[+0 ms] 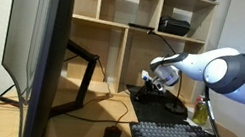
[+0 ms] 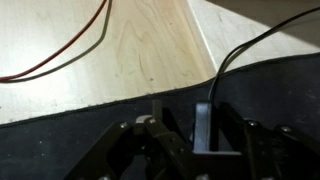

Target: Turn off the desk lamp

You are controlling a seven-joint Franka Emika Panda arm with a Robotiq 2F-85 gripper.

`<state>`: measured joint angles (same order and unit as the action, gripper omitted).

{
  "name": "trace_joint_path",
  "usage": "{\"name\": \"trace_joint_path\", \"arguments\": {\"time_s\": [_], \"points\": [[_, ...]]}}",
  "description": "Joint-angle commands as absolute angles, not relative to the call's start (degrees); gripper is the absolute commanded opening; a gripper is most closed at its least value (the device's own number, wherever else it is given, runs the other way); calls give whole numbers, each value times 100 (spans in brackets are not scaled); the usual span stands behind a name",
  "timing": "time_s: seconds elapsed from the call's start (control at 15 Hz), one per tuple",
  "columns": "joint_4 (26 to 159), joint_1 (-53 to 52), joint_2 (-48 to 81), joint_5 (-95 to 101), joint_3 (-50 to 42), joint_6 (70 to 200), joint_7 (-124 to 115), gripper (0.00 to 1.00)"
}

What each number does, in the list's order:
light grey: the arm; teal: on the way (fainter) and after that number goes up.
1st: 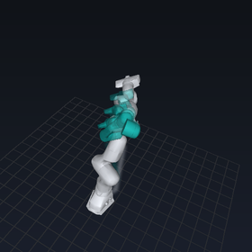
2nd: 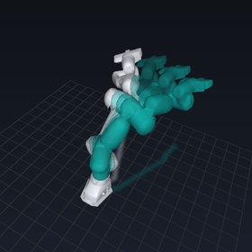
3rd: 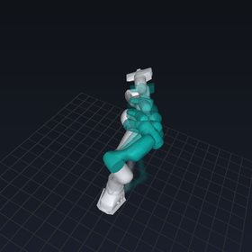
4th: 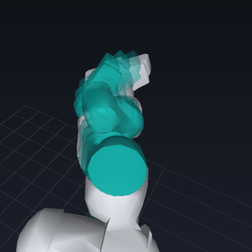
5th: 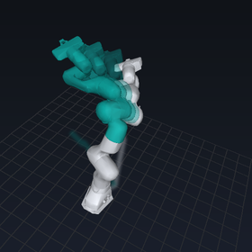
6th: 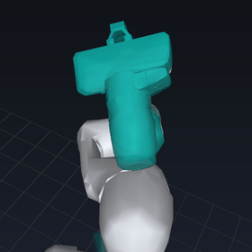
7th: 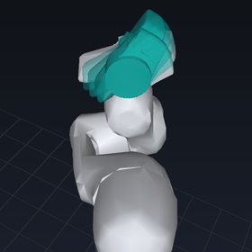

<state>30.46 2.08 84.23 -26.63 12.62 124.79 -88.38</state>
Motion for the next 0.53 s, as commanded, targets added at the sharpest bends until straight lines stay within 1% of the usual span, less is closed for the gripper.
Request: {"name": "trace_joint_path", "arguments": {"time_s": [0.0, 0.07, 0.13, 0.33, 0.47], "points": [[3021, 247, 8422, -2562, 1255, 12187, -8508, 92], [3001, 247, 8422, -2521, 1232, 12069, -8434, 98], [2979, 248, 8422, -2492, 1218, 11921, -8391, 100], [2967, 232, 8422, -2463, 1161, 11817, -8441, 100], [3001, 212, 8422, -2547, 1214, 11969, -8464, 100]]}}
